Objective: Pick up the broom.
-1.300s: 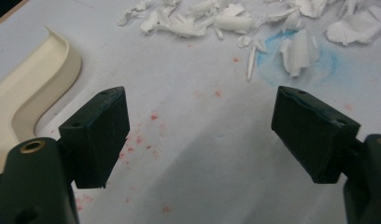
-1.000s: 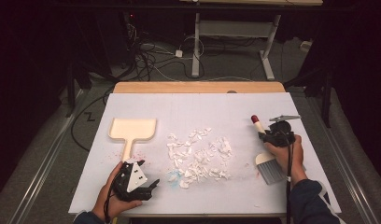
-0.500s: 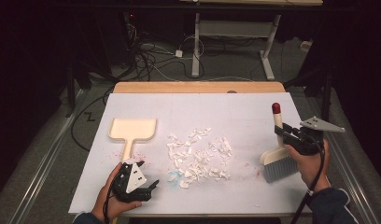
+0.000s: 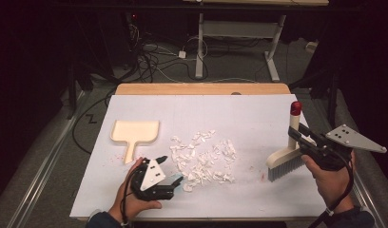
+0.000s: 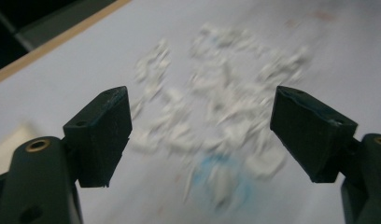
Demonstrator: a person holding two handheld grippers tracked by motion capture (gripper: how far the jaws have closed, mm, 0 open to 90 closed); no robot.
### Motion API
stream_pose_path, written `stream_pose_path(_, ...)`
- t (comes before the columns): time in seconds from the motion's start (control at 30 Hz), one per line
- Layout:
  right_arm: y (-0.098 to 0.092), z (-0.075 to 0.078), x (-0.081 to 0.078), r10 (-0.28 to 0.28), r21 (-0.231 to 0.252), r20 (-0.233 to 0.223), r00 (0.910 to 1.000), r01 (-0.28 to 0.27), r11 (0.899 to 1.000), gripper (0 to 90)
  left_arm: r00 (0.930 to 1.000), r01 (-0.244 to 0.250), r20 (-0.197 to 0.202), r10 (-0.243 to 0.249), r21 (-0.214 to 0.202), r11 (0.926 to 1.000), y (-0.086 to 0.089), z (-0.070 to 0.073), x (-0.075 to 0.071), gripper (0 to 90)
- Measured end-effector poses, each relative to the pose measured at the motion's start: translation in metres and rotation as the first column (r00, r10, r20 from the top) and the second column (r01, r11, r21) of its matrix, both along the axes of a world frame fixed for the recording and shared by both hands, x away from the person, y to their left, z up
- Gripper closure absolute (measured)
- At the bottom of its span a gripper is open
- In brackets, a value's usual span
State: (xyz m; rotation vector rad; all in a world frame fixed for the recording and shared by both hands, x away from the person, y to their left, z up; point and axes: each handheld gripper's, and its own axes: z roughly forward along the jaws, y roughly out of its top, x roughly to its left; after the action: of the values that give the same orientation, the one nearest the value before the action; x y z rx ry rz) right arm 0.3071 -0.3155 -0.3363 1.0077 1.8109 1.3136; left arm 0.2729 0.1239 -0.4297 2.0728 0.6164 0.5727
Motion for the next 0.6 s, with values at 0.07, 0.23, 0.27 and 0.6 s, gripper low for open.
stream_pose_path(0.07, 0.01, 0.004, -0.003, 0.019, -0.009, 0.009, 0.9998, -0.019, 1.0, 70.9, 0.9997, 0.024, 0.006, -0.024, -0.011, 0.9996, -0.011, 0.005, 0.0, 19.7)
stream_pose_path(0.23, 0.034, 0.008, -0.007, 0.049, -0.044, 0.037, 0.9981, -0.047, 0.998, 70.9, 0.9864, 0.164, 0.017, -0.164, -0.093, 0.982, -0.072, 0.025, 0.003, 19.8)
stream_pose_path(0.27, 0.044, 0.008, -0.007, 0.065, -0.053, 0.03, 0.9974, -0.064, 0.997, 70.8, 0.979, 0.204, 0.021, -0.203, -0.106, 0.9732, -0.096, 0.028, 0.005, 20.8)
stream_pose_path(0.6, 0.087, -0.004, -0.007, 0.137, -0.055, 0.024, 0.9903, -0.135, 0.989, 70.8, 0.9794, 0.195, -0.023, -0.201, -0.147, 0.9696, -0.159, 0.019, 0.022, 26.8)
